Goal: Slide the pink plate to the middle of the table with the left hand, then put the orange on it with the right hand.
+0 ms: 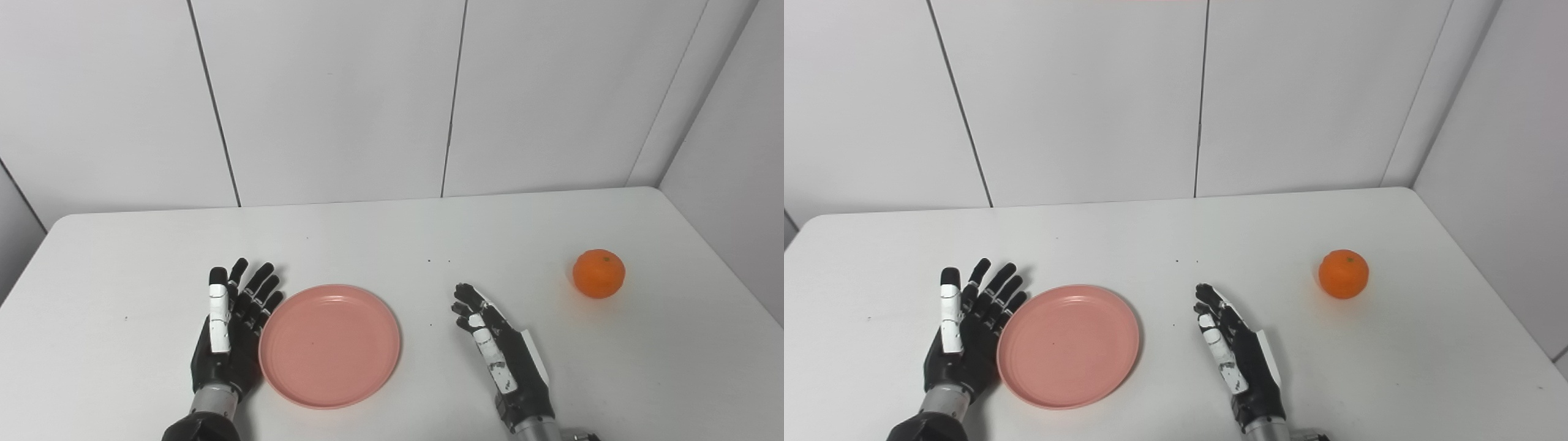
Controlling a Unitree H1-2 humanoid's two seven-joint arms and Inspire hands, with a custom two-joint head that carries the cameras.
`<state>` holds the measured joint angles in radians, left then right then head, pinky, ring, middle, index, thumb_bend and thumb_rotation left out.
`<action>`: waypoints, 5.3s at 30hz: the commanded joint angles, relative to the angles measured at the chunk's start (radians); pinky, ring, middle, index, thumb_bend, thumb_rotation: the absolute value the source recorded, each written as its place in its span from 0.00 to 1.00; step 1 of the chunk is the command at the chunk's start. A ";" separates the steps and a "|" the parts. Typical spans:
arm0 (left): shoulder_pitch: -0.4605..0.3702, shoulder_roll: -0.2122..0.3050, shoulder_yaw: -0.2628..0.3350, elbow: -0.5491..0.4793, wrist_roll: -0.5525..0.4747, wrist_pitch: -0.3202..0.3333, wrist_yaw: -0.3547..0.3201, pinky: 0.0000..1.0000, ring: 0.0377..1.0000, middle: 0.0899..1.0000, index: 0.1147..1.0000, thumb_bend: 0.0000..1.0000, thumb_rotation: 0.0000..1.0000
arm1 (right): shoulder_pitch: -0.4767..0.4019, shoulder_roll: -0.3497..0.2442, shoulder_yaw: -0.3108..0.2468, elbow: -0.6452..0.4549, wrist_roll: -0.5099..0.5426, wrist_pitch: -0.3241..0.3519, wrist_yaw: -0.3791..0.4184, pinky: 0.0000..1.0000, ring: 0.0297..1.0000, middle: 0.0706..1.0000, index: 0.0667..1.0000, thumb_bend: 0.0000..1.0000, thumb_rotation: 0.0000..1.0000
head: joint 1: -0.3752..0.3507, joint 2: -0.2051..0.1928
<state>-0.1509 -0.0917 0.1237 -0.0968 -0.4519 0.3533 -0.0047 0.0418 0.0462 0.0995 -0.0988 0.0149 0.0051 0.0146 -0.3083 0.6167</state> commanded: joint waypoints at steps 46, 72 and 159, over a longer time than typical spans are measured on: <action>-0.013 -0.028 -0.005 -0.016 0.012 0.048 0.025 0.91 0.90 0.84 0.96 0.85 0.78 | 0.000 0.009 -0.012 -0.097 -0.044 0.044 -0.042 0.83 0.84 0.85 0.83 0.83 0.82 | -0.011 0.059; -0.028 -0.023 0.010 0.012 -0.002 0.044 0.016 0.94 0.90 0.84 0.96 0.85 0.77 | -0.222 -0.203 -0.109 -0.267 -0.426 0.115 -0.053 0.60 0.69 0.74 0.78 0.80 0.88 | -0.016 0.046; -0.003 -0.008 -0.009 -0.041 -0.003 0.090 0.015 0.87 0.87 0.79 0.98 0.84 0.80 | -0.375 -0.582 0.051 0.389 -1.019 0.276 -0.140 0.35 0.41 0.50 0.52 0.78 0.68 | 0.024 0.055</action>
<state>-0.1611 -0.0913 0.1202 -0.1264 -0.4571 0.4175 0.0018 -0.3297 -0.5260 0.1576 0.2745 -1.0222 0.2572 -0.1233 -0.2915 0.6811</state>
